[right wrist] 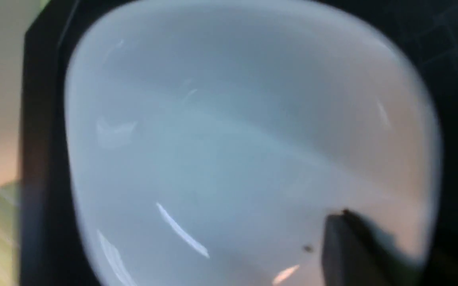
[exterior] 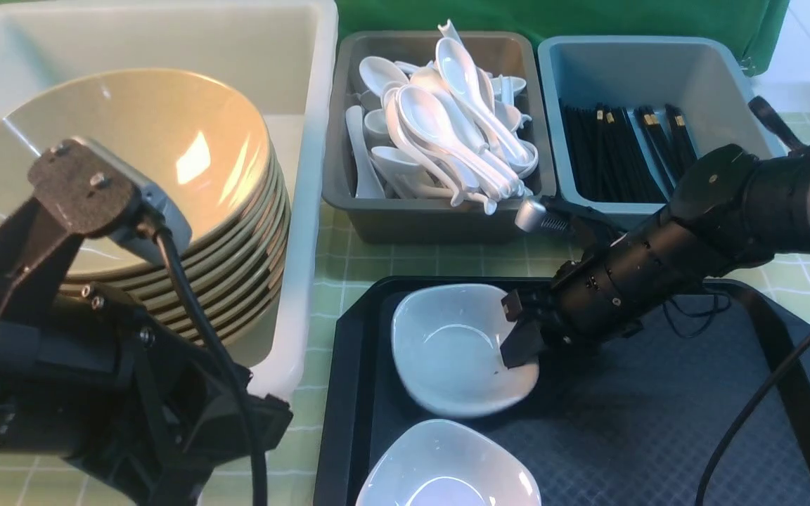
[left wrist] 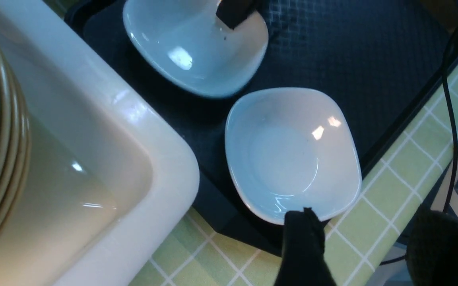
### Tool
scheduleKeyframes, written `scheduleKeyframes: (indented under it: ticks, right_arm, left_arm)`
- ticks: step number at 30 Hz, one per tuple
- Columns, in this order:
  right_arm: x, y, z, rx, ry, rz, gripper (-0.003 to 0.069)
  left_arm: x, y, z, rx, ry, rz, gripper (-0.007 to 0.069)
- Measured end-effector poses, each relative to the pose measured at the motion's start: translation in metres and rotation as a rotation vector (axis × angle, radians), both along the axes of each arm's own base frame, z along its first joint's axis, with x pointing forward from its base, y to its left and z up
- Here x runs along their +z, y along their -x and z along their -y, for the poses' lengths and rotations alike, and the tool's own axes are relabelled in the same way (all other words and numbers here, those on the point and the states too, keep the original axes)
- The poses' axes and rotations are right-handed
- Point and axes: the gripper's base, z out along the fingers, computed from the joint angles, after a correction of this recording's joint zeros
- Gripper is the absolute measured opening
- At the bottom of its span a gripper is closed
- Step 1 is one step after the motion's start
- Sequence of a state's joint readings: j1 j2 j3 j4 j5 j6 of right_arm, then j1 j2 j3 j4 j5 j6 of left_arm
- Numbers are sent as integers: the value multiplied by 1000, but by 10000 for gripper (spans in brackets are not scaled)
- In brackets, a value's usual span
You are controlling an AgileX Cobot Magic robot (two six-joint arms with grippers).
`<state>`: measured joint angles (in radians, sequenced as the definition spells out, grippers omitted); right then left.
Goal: On green table put chopsticks spoon bowls plates into blue grey white boxes.
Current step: 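Reach for and grasp the small white dish on the black tray, then place the white bowl down on the black tray with the right gripper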
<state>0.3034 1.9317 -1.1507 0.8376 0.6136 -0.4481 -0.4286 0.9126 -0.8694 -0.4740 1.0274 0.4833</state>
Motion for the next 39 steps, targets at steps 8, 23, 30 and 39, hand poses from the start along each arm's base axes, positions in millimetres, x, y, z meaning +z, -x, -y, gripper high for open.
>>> scheduleKeyframes:
  ticks: [8,23,30,39]
  right_arm:
    - [35,11,36,40,49,96,48]
    - [16,104,98,-140,160,84,80]
    - [17,107,100,-127,187,119,253]
    - [72,136,101,-44,166,301,552]
  left_arm:
    - [1,-1,0,7,5,7,284]
    - [7,-8,3,70,84,71,284]
    - [1,-25,10,156,131,18,328]
    - [23,-54,30,123,175,-33,546]
